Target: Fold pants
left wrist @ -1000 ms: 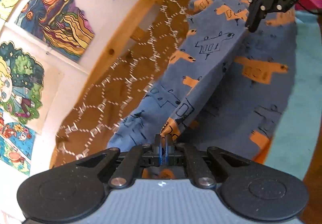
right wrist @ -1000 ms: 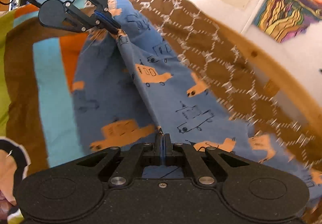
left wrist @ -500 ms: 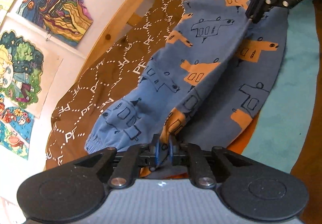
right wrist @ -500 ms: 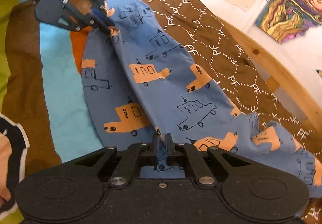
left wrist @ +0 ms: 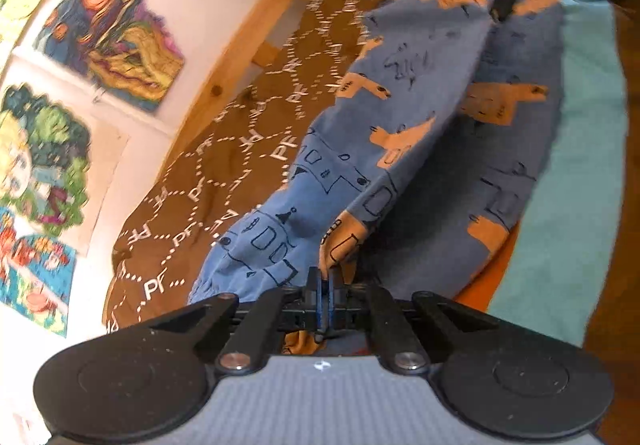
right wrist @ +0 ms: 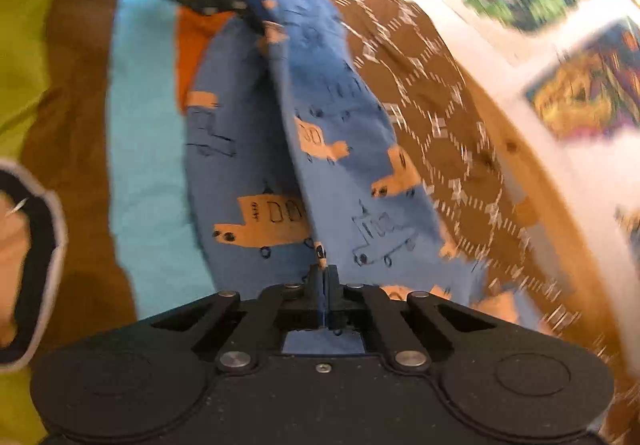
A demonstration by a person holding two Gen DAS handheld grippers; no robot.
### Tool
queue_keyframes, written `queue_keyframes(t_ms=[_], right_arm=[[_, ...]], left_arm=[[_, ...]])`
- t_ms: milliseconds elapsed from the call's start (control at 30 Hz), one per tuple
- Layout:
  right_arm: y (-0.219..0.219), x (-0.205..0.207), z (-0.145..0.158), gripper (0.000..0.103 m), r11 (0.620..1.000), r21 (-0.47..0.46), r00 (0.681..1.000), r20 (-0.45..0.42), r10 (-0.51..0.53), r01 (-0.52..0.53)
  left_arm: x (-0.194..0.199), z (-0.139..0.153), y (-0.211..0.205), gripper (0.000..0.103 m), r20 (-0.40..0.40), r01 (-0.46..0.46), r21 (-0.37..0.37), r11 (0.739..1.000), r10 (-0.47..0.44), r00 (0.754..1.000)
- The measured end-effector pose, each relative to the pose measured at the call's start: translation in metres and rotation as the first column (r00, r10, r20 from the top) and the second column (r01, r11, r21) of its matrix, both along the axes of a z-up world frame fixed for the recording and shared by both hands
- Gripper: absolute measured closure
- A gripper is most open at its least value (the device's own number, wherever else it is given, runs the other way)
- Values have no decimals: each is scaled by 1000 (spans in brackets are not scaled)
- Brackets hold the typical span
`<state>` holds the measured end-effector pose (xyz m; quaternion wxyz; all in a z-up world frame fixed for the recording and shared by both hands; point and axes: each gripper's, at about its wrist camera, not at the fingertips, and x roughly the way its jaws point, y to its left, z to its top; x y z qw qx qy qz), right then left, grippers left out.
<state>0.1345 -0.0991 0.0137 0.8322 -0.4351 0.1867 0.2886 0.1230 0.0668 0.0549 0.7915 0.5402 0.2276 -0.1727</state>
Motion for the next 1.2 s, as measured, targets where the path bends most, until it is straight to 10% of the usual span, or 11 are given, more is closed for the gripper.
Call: queue_keyframes(t_ms=[633,700,767,867,1033,1200], right_arm=[[18,-15,-19,101,998,-28,987,-150,50,-55],[11,-13,-12,85,999,4,986,-163,35,-35],[-2,-11,-1,48,998,52,987,-162,-8,17],[-33,-7,17,12,981,122,977,-163,-133,154],[-101,-6,35,1,853,242,880,-238,-410,463],[-170,-15,42,1,589,425,719,-291,-631,688]], left_arm=[[-13,-21,7,92,-125,132,137,982,-115,985],[-12,-12,8,63,-169,120,82,989,-105,980],[-14,-1,4,19,-176,79,-1,997,-78,981],[-10,21,-14,13,-219,-46,-205,978,0,976],[-11,37,-75,0,-223,-67,-421,905,-32,974],[-6,24,-159,0,-232,-56,-476,878,-64,971]])
